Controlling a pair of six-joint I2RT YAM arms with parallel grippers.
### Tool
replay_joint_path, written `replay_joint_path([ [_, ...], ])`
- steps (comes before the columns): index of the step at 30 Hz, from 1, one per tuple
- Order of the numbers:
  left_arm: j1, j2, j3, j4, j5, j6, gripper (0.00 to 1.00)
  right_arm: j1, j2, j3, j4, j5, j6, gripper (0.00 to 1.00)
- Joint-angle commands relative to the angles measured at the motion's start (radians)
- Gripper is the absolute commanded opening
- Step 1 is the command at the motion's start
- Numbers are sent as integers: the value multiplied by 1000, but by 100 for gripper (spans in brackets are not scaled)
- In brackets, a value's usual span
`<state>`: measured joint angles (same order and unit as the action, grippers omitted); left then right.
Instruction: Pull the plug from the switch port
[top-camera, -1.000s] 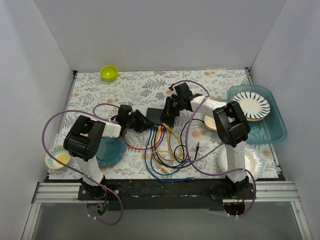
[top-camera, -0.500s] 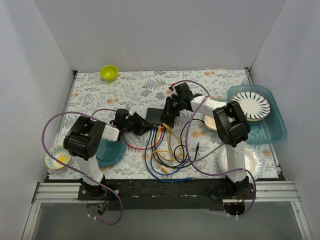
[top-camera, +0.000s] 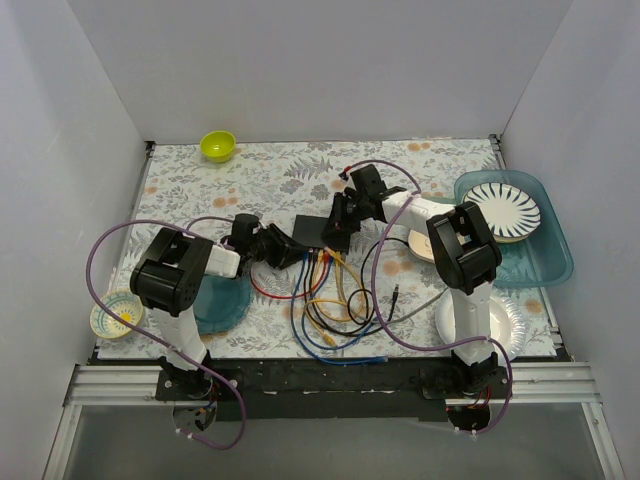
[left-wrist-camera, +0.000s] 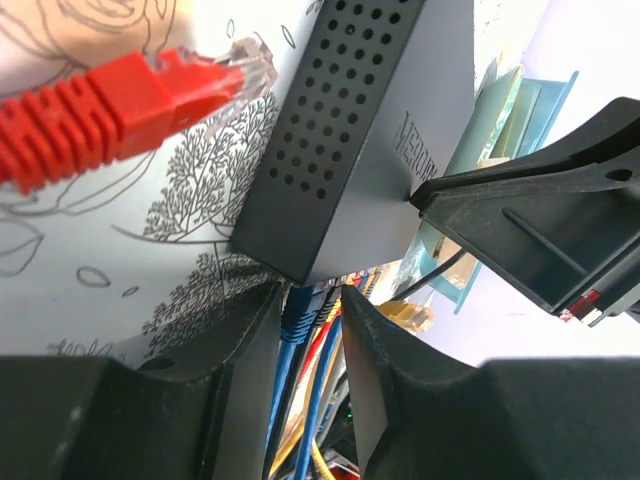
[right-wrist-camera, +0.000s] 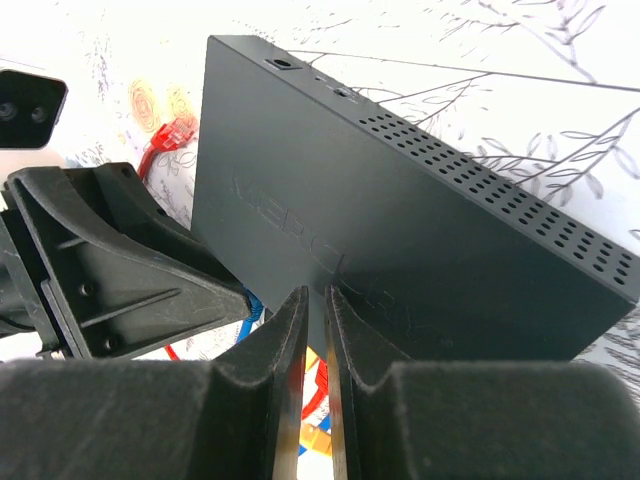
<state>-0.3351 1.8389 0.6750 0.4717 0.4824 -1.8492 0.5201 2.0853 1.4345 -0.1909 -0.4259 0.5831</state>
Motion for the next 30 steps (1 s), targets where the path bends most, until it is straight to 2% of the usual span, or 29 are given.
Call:
replay_joint_path([
  [1, -1, 68, 20, -165, -77, 8, 31, -6, 48, -31, -88, 73, -35, 21],
  [11, 8, 82, 20, -188, -71, 13, 25, -8, 48, -42, -82, 73, -39, 21],
  [20, 11, 83, 29, -209, -84, 11, 2, 0, 6, -71, -79, 91, -48, 21],
  [30, 16, 79, 18, -200, -68, 24, 0, 75, -45, -39, -113, 121, -114, 21],
])
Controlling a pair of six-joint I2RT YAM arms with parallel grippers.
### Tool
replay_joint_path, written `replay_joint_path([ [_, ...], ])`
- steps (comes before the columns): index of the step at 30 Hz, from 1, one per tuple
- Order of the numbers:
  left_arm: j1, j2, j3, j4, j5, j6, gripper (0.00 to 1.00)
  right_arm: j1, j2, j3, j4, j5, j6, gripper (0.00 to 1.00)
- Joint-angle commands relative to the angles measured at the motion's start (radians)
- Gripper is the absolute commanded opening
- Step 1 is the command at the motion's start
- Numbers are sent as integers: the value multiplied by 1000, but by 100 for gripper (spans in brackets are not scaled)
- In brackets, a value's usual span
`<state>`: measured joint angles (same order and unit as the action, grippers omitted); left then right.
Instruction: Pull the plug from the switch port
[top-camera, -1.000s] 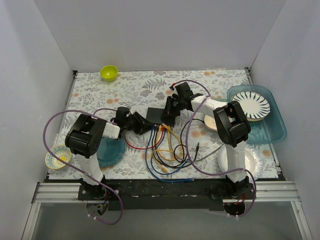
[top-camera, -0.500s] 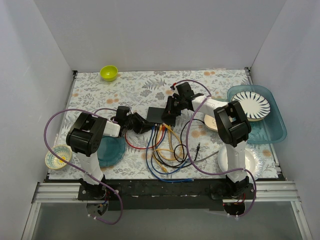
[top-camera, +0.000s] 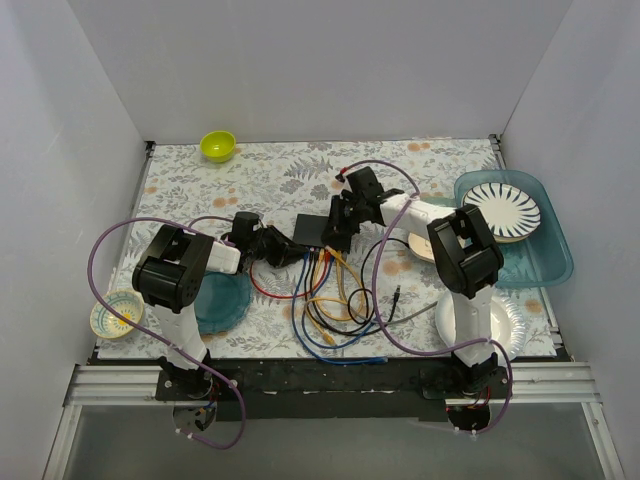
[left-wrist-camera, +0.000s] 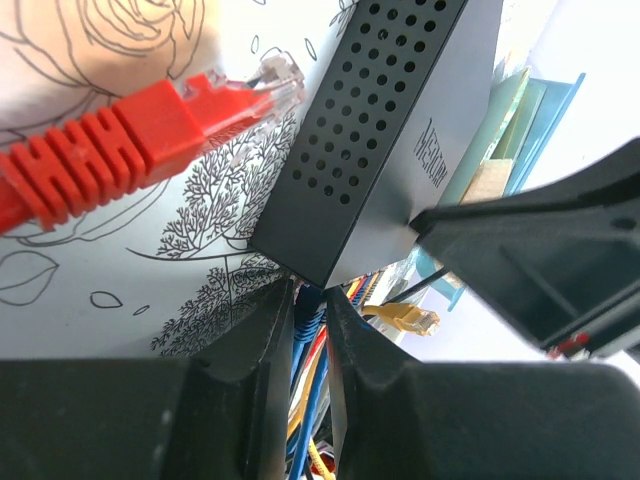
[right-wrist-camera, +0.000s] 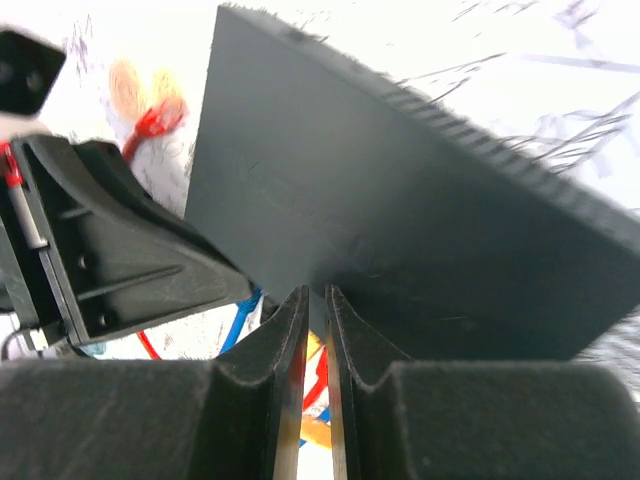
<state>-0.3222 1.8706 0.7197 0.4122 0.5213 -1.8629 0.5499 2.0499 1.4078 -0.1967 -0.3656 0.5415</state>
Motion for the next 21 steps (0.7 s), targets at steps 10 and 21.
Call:
replay_joint_path([
  [10, 5, 35, -22, -144, -73, 59, 0, 90, 75, 46, -159, 50, -83, 19],
  [21, 5, -36, -71, -167, -58, 113, 0, 79, 164, 155, -161, 62, 0, 18],
])
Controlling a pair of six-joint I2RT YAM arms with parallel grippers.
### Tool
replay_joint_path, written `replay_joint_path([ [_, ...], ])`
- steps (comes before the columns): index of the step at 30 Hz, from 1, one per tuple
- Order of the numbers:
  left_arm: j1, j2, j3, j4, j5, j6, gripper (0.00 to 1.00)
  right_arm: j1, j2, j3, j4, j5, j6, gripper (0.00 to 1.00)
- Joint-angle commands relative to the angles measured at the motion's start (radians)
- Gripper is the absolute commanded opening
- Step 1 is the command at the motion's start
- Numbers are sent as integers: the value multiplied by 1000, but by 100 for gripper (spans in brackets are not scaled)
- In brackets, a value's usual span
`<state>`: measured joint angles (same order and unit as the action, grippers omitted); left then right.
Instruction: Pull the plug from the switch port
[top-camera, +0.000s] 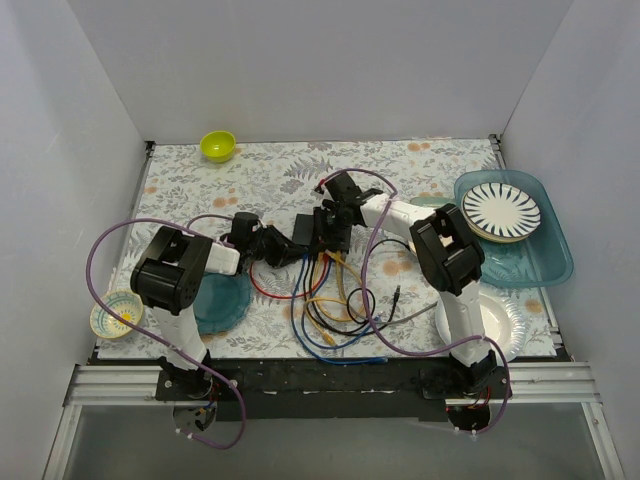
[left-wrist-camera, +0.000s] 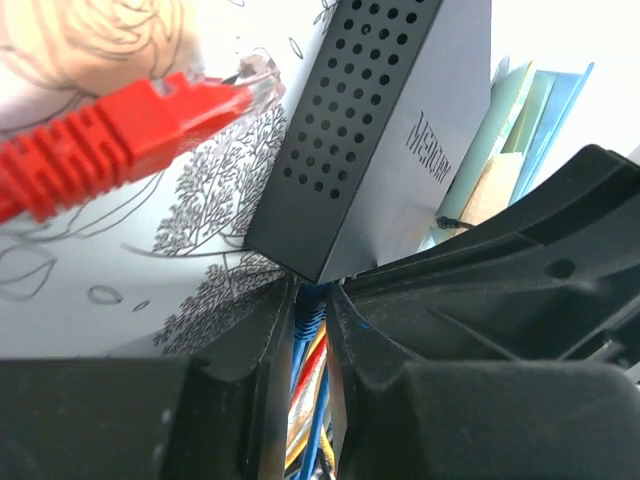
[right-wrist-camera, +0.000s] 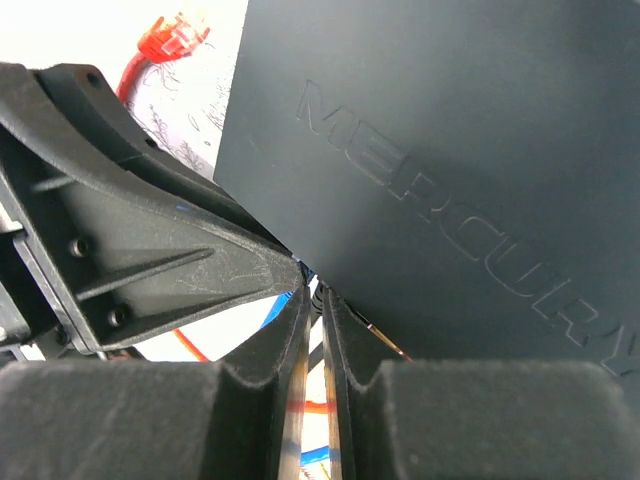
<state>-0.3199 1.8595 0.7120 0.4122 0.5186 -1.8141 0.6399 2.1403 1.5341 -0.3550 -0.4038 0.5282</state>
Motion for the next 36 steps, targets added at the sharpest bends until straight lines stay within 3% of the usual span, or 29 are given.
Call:
replay_joint_path([
  [1, 4, -29, -78, -167, -52, 62, 0, -13, 73, 32, -4, 102, 13, 18],
  [26, -2, -92, -213, -164, 35, 104, 0, -45, 82, 46, 37, 99, 67, 18],
  [36, -4, -129, -177, -220, 18, 140, 0, -48, 63, 52, 34, 106, 59, 18],
])
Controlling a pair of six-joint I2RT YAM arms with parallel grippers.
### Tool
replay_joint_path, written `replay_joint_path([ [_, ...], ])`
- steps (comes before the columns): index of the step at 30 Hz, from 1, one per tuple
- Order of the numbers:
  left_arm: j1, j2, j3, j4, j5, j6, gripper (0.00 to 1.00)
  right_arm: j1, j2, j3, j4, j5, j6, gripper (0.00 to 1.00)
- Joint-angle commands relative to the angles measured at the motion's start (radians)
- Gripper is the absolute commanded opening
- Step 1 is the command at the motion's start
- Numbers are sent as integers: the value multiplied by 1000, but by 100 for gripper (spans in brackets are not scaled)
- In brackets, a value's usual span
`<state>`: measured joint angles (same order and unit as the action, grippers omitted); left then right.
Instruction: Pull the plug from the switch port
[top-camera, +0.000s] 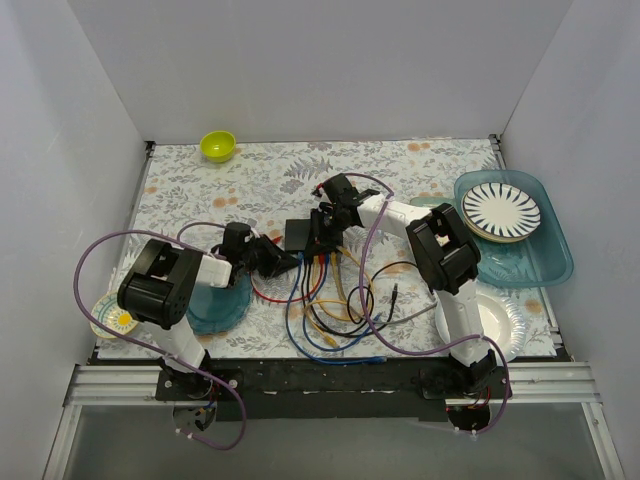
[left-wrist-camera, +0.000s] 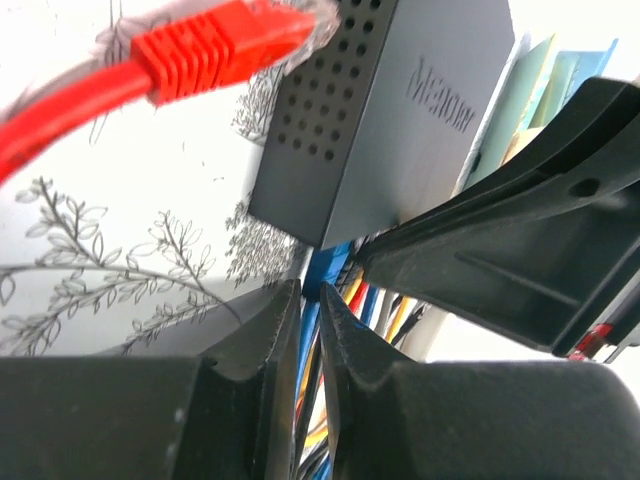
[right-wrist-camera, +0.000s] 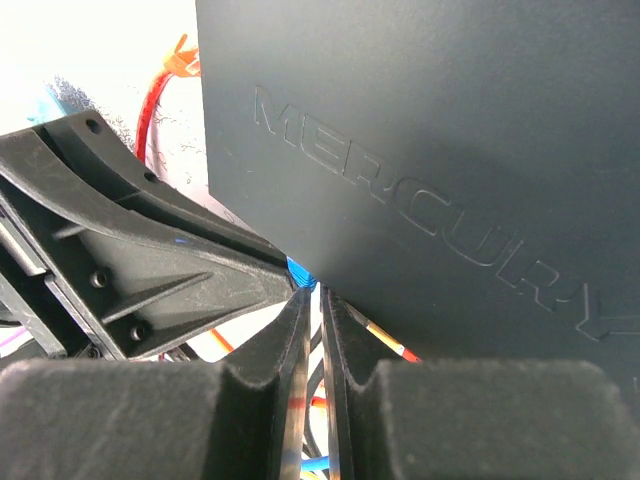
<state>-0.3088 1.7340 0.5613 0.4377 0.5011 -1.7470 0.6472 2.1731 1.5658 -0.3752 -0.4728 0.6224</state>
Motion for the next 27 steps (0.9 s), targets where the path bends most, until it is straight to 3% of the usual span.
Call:
replay_joint_path([
  [1, -13, -7, -15, -258, 31, 79, 1, -55, 27, 19, 52, 171, -41, 18],
  [4, -10, -19, 21, -292, 16, 90, 4, -55, -1, 2, 51, 163, -49, 18],
  [8, -6, -50, 90, -352, -4, 99, 26, -57, -85, -32, 52, 149, -67, 20],
  [12, 11, -112, 169, -410, -44, 103, 34, -55, -168, -67, 35, 155, -87, 24],
  [17, 20, -143, 277, -473, -102, 121, 38, -78, -284, -208, 47, 227, -90, 34],
  [27, 22, 51, 419, -323, -1, 34, 39, -199, -289, -406, 131, 208, -89, 33],
])
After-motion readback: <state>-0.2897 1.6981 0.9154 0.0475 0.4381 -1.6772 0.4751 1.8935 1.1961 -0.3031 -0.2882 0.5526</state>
